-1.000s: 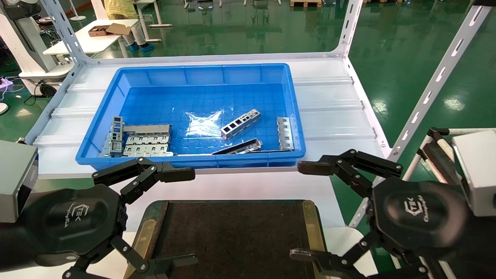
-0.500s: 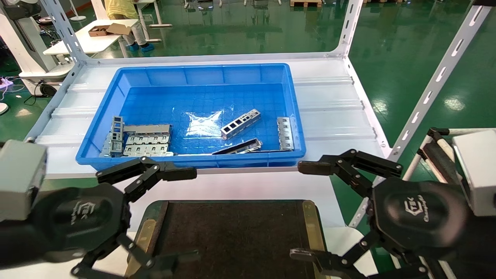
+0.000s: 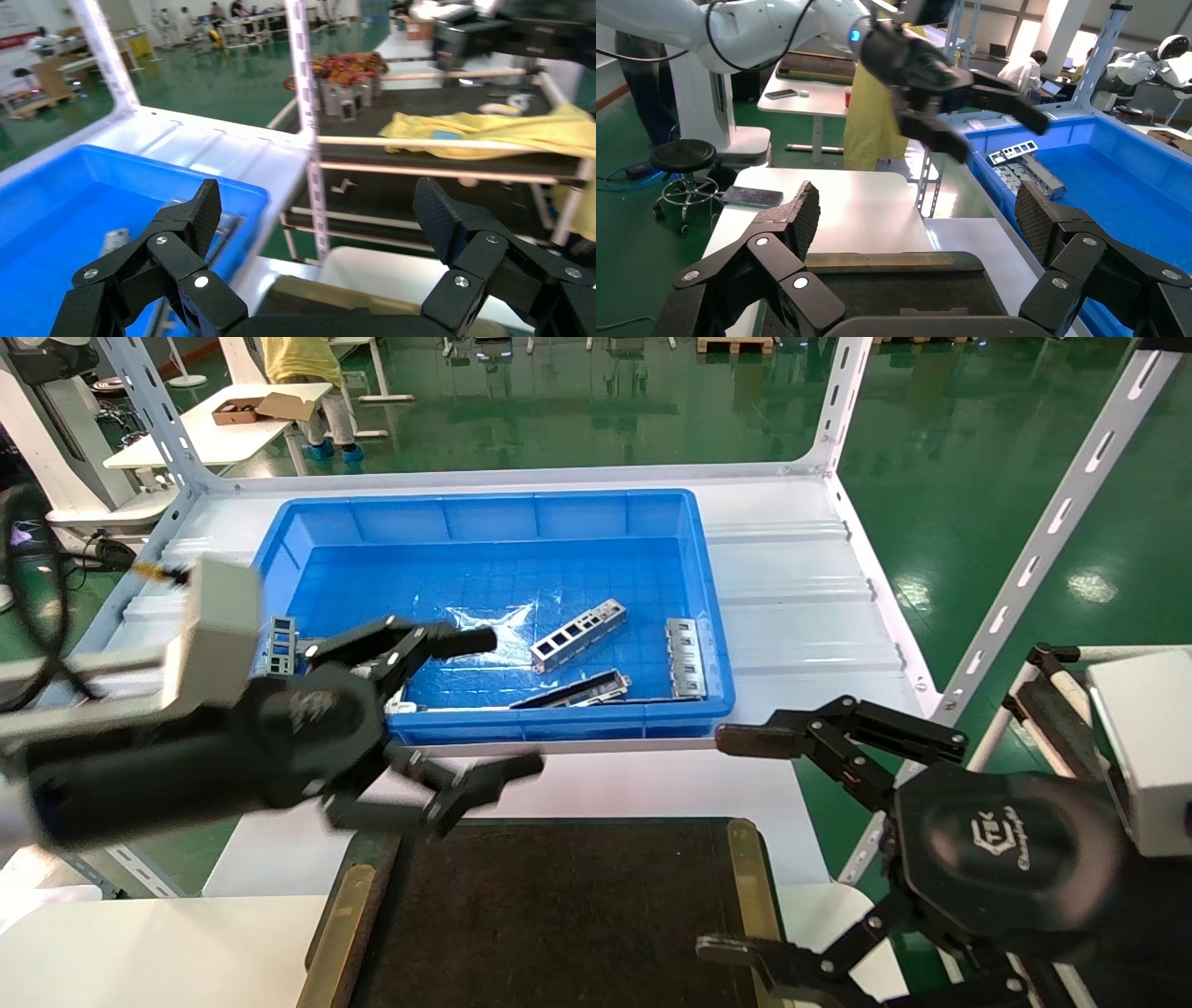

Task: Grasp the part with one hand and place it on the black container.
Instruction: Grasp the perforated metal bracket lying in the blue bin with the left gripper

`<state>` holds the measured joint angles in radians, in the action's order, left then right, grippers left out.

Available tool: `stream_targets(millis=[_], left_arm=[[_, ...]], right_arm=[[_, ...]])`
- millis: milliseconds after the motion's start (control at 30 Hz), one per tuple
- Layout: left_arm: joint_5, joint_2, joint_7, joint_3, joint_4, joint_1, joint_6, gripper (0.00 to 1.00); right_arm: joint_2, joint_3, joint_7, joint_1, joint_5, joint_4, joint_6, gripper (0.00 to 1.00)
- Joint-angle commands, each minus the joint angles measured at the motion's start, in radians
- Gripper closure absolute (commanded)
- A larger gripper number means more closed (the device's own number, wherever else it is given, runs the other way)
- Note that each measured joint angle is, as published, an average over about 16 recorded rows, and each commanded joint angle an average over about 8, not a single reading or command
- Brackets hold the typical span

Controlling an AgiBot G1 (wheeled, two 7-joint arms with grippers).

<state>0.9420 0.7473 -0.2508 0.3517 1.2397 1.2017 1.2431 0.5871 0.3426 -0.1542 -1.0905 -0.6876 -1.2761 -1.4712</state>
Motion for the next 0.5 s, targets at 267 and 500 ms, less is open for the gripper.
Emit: stream_targets(millis=[267, 500], left_arm=[[0.125, 0.136, -0.026, 0.056, -0.109, 0.107, -0.142, 0.0], [0.225, 0.251, -0.05, 0.108, -0.235, 0.194, -0.249, 0.0]], right_arm=[[0.0, 0.0, 0.0, 0.0, 0.0, 0.0, 0.0, 0.0], [0.0, 0.0, 0.0, 0.0, 0.0, 0.0, 0.0, 0.0]])
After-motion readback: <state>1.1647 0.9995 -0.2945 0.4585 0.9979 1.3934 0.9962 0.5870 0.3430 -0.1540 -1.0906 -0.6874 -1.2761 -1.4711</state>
